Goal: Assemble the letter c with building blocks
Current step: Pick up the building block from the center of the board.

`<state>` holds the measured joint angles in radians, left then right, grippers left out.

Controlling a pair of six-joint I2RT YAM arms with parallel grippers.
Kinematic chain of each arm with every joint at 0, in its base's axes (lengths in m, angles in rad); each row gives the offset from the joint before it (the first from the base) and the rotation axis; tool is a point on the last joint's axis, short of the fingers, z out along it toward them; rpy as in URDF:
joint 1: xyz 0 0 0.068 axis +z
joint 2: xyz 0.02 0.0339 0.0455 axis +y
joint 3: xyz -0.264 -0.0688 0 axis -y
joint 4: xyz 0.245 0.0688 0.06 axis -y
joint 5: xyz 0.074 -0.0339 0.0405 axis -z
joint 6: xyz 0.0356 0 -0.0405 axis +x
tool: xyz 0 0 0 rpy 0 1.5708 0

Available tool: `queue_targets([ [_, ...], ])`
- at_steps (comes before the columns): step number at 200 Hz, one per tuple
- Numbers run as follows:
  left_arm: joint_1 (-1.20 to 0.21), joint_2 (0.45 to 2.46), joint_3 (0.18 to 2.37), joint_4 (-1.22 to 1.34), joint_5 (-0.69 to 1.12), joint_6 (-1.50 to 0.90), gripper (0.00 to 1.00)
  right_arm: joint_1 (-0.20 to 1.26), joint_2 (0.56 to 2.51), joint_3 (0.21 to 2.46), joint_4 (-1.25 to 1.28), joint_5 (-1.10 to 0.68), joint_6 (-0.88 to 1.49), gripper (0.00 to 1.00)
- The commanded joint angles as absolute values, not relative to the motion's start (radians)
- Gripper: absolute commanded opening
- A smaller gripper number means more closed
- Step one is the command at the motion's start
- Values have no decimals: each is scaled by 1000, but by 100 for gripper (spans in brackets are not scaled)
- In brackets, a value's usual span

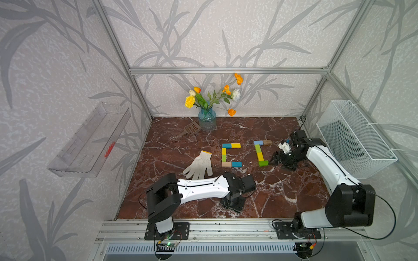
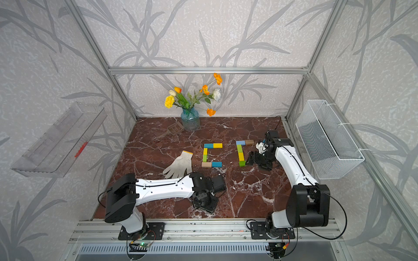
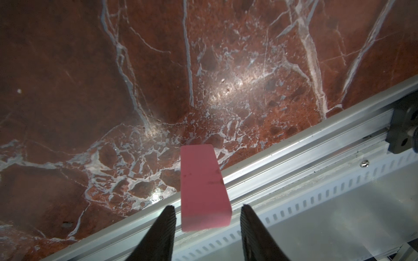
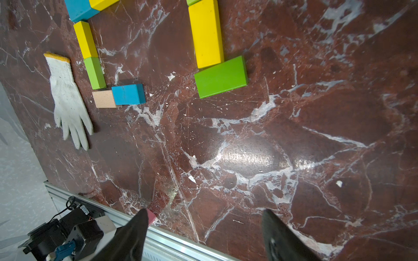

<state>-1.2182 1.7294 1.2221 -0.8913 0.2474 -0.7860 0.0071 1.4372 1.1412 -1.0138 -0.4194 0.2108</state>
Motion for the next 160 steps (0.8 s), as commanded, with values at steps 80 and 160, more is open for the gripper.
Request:
queue_targets([
  [80,-1227,1784,1276,-931,209,-752,37,-26,1408,1117,-999,-443,189,78],
  [160,-1194,1791,1354,-956,142,-724,30,-31,1395,1087,-956,-510,196,77],
])
